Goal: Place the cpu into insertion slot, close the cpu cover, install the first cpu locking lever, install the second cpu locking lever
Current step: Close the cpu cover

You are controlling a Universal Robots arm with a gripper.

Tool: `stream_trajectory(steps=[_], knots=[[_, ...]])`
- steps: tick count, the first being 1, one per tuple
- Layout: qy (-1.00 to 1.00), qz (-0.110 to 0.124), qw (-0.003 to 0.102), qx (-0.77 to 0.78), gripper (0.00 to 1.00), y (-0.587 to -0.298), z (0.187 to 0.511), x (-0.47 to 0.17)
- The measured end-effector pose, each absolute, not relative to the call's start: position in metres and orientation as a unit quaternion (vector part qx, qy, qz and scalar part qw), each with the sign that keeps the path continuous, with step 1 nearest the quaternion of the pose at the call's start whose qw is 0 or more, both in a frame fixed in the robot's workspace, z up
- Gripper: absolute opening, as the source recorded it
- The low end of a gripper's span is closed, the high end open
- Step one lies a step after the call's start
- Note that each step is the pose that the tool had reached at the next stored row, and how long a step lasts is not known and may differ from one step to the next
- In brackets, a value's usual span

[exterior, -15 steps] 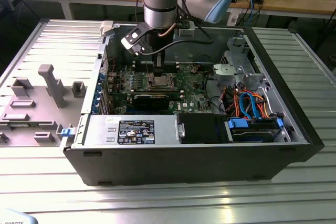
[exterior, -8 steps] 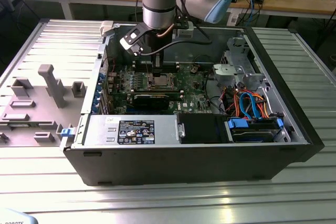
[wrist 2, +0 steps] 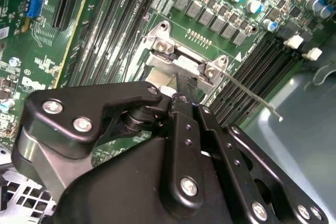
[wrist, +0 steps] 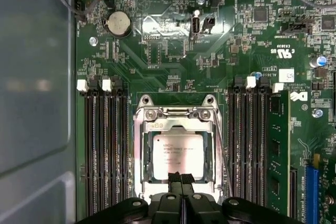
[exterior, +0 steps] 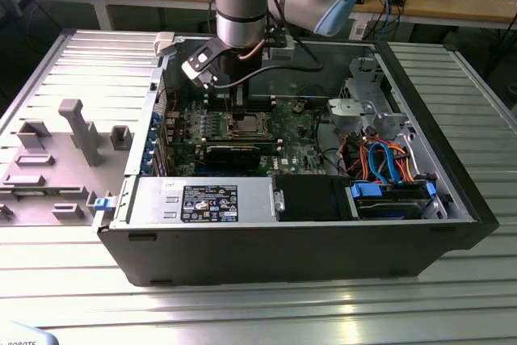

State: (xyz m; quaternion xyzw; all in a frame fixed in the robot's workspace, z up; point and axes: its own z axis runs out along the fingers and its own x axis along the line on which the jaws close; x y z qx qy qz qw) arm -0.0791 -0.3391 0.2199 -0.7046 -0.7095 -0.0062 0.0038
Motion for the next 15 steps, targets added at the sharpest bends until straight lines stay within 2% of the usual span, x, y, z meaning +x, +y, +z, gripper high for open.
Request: stream_trajectory(steps=[15], knots=[[-0.718,-0.006,0.004,-0.696,0.11,-0.3391,0.2146,-0.0829]])
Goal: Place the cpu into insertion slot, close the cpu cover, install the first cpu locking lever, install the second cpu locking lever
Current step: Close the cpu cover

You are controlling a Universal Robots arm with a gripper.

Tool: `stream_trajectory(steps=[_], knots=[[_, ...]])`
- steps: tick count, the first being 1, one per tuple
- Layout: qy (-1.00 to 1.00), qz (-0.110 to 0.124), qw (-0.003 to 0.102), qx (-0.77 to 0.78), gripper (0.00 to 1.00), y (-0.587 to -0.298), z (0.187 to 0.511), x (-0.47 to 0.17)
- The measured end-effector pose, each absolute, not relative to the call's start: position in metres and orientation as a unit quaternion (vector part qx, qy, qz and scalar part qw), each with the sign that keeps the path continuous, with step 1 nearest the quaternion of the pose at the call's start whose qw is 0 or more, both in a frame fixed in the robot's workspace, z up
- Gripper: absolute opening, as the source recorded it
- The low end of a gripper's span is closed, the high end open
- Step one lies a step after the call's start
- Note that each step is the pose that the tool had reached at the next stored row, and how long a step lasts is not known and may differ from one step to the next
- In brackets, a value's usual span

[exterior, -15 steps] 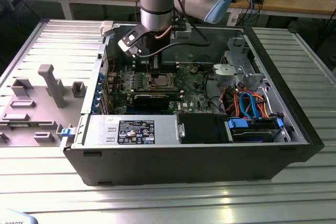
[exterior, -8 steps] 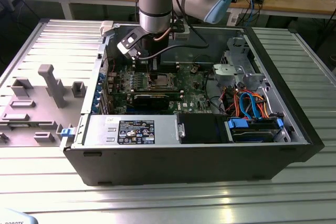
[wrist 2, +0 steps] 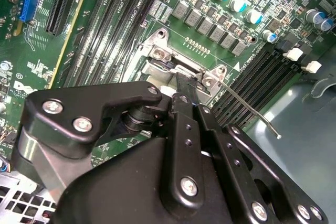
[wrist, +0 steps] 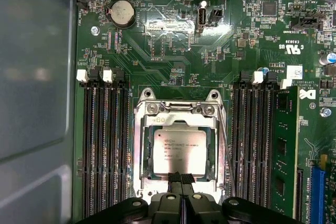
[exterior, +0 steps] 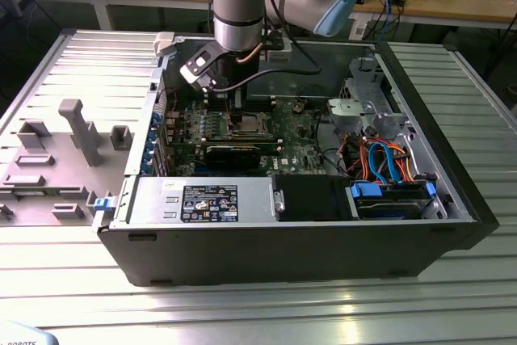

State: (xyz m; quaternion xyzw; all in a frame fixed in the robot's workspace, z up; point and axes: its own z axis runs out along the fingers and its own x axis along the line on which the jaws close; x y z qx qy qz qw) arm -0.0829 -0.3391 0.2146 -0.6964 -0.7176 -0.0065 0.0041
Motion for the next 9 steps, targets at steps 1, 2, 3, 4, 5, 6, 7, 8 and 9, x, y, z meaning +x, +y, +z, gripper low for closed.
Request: stream_trajectory(steps=[1,2,3,4,5,6,7,8,9], knots=[[-0.718,-0.006,0.004,-0.696,0.11,-0.3391,0.2145,-0.0830],[-0.718,-0.006,0.004,-0.696,0.11,-0.3391,0.2144,-0.0831],[-0.718,-0.006,0.004,-0.696,0.11,-0.3391,0.2136,-0.0831],[-0.718,-0.006,0.004,-0.696,0.11,-0.3393,0.2119,-0.0832],[-0.718,-0.006,0.004,-0.696,0.11,-0.3393,0.2106,-0.0833],[-0.718,-0.007,0.004,-0.696,0.11,-0.3393,0.2092,-0.0833],[-0.718,-0.006,0.004,-0.696,0.11,-0.3394,0.2086,-0.0833],[-0.718,-0.006,0.004,-0.696,0.11,-0.3394,0.2085,-0.0835],[-0.718,-0.006,0.004,-0.696,0.11,-0.3394,0.2085,-0.0835]])
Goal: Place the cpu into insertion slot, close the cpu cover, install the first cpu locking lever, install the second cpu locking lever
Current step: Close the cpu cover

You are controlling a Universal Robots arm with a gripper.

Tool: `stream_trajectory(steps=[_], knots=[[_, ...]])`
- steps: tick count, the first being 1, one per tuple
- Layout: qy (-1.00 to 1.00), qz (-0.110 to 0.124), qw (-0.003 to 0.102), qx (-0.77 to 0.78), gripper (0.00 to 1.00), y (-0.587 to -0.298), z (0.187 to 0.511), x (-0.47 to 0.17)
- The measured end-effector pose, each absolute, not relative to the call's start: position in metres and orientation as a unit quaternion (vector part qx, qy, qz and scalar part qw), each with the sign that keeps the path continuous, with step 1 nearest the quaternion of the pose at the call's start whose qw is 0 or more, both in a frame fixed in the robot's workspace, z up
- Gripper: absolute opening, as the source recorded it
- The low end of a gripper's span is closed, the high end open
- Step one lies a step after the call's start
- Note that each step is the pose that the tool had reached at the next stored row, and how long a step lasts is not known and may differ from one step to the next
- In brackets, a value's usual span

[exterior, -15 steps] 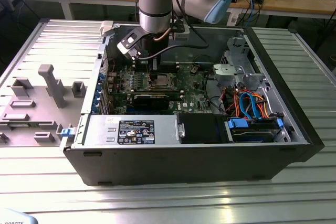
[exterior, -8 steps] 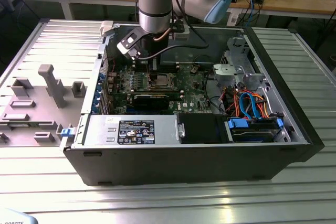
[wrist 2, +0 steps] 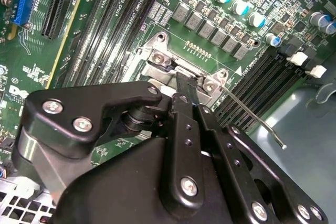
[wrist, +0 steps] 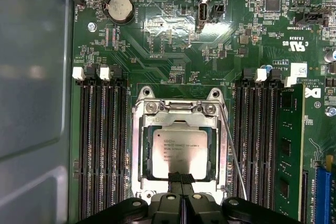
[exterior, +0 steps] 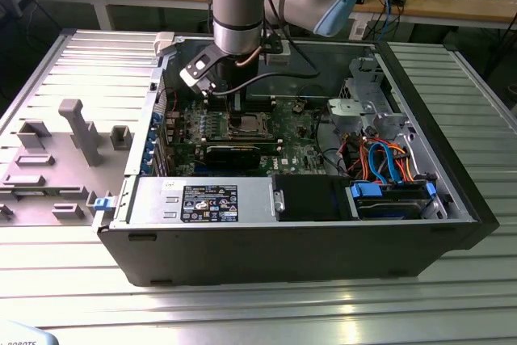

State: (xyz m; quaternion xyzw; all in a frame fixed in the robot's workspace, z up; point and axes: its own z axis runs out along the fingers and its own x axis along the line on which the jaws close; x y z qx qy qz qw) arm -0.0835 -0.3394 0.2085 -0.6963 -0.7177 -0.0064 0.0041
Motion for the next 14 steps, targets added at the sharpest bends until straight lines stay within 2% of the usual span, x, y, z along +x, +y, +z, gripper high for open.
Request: stream_trajectory(steps=[14], knots=[[-0.718,-0.008,0.005,-0.696,0.11,-0.3394,0.2132,-0.0864]])
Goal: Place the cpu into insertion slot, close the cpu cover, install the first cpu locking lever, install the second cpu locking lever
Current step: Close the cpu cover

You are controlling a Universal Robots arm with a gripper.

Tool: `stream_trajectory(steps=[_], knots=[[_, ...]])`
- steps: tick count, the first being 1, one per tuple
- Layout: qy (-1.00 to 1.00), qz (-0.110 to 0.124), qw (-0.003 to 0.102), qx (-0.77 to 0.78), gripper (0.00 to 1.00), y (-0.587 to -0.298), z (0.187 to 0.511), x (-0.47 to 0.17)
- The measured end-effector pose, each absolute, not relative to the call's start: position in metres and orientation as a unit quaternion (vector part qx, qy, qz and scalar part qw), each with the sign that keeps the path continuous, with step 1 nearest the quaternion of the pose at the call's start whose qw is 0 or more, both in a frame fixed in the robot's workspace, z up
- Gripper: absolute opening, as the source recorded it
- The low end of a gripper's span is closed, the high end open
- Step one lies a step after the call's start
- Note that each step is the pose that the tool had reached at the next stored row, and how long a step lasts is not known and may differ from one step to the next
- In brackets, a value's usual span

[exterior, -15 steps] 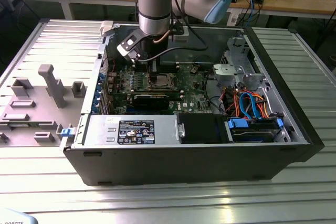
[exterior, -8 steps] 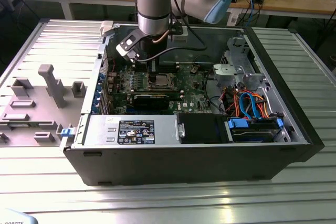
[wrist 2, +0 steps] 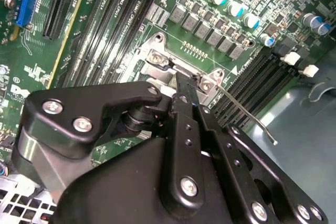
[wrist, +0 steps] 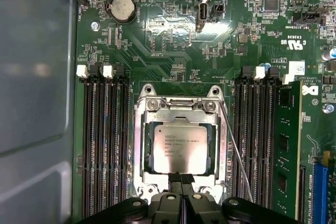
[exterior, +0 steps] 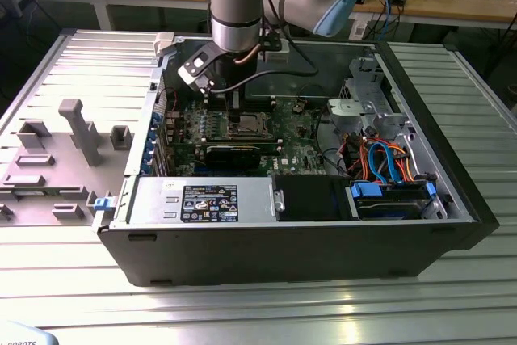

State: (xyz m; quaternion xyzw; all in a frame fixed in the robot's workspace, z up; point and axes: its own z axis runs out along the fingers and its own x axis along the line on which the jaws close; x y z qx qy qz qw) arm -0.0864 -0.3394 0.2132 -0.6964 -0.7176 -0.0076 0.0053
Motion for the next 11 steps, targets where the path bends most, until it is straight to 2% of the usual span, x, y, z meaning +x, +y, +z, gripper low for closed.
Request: stream_trajectory(steps=[6,11], knots=[[-0.718,-0.008,0.005,-0.696,0.11,-0.339,0.206,-0.088],[-0.718,-0.008,0.005,-0.696,0.11,-0.339,0.217,-0.081]])
